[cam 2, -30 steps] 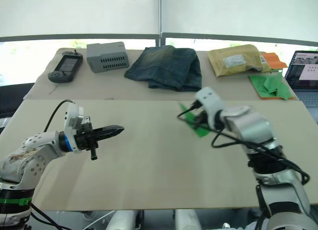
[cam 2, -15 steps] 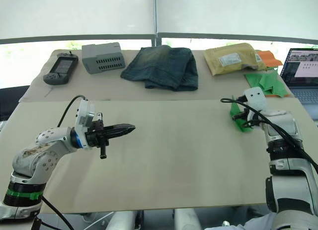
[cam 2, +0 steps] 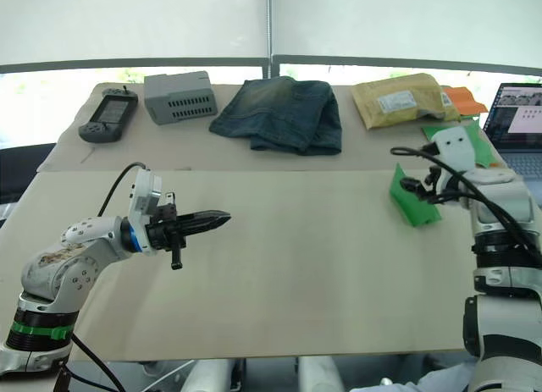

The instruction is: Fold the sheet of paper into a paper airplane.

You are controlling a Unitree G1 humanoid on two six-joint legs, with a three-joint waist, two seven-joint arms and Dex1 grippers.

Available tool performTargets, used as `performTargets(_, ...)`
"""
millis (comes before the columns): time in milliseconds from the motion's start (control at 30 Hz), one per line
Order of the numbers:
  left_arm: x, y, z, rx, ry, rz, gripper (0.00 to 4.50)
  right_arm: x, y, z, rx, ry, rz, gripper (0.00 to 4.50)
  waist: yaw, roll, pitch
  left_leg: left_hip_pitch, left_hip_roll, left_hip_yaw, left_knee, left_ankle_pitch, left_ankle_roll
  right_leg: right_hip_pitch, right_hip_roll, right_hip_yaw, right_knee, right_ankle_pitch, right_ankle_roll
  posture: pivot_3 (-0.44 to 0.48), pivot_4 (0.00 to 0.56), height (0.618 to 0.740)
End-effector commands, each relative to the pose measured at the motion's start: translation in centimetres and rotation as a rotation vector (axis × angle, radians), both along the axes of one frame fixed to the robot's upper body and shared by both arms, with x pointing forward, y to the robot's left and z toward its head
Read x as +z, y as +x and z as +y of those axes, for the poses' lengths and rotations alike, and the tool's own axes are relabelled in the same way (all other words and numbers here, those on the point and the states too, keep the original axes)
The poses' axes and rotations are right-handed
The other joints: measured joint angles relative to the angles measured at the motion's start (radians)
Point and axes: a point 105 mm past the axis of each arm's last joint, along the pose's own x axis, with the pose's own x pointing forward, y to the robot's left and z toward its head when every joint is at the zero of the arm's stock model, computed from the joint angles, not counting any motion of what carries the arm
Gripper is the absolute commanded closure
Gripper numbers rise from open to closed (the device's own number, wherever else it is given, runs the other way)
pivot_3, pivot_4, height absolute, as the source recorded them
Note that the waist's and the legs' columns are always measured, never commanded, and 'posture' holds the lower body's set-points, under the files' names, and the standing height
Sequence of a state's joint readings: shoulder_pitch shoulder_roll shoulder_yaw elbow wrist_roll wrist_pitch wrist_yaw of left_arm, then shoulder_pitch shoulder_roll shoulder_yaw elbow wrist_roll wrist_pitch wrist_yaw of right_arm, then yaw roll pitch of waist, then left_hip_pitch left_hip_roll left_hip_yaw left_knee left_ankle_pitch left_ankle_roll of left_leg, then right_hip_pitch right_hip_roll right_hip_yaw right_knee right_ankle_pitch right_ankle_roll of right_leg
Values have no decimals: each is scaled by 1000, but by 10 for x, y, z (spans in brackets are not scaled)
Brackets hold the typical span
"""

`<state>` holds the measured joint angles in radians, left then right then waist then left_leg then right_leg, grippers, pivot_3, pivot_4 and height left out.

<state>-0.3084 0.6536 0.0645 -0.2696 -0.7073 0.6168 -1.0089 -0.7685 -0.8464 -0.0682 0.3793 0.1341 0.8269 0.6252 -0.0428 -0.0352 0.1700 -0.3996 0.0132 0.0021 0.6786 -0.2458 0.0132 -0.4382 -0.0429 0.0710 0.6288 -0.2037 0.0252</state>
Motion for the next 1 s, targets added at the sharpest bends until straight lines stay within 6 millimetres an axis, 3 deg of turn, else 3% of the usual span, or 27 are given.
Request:
performTargets(33,11,3,8,20,23,-28,4500,33,-12,8,86,17,-101,37,0,0,0,0,0,0,0,0,0,0,0,0,0,0,0,0,150,728)
performTargets(133,7,9,15,70,72,-54,4500,47,-25,32,280,-3,-200,37,0,0,0,0,0,0,0,0,0,0,0,0,0,-1,2,0,150,728)
performTargets(233,-5,20,31,198,174,-103,4500,48,-60,65,546,49,-290,37,2,0,0,0,0,0,0,0,0,0,0,0,0,-1,2,0,150,728)
performTargets(300,-9,19,39,240,176,-119,4500,40,-83,73,668,45,-333,37,5,0,0,0,1,-1,-1,0,0,0,0,-1,0,-1,2,0,150,728)
performTargets(433,-24,13,54,295,206,-105,4500,9,-107,84,748,81,-288,37,3,0,0,0,1,0,0,-1,1,1,-2,1,0,-1,2,0,150,728)
performTargets(667,-48,1,57,346,218,-100,4500,-58,-139,97,812,79,-127,37,8,0,0,5,2,1,1,0,1,5,-2,0,0,-4,8,0,150,728)
performTargets(1000,-91,-21,57,414,229,-45,4500,-95,-142,94,693,114,-176,37,7,0,0,11,2,1,0,-1,0,11,-2,0,-1,-5,7,0,150,728)
